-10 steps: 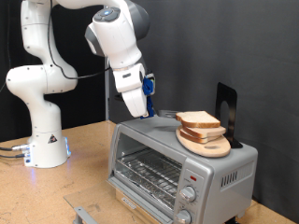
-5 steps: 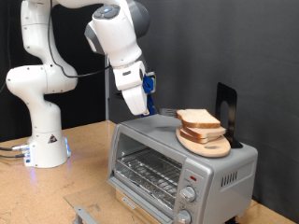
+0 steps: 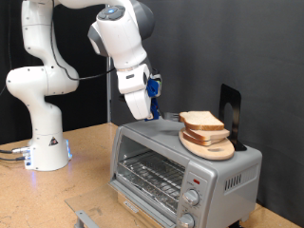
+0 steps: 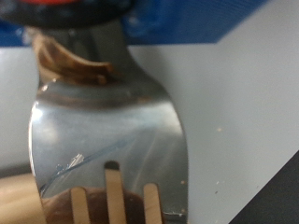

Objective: Make a piece of toast with the oven

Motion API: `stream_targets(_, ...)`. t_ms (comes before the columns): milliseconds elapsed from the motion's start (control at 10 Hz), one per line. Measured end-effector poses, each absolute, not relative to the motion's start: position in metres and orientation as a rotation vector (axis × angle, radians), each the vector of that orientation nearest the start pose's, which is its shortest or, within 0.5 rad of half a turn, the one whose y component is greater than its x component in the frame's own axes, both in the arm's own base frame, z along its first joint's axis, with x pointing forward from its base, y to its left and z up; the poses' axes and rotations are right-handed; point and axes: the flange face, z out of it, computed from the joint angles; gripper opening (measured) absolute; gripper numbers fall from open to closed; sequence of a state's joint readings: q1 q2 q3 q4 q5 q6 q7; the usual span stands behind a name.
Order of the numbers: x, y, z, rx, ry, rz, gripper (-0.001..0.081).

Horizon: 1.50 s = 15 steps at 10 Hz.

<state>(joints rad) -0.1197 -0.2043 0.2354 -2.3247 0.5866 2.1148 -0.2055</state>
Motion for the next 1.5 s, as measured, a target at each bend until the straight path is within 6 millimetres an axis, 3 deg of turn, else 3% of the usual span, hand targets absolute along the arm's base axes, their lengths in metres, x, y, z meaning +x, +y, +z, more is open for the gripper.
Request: stream_targets(1500, 0.492, 0.097, 0.425, -2.716, -0.053, -0.113, 0.0263)
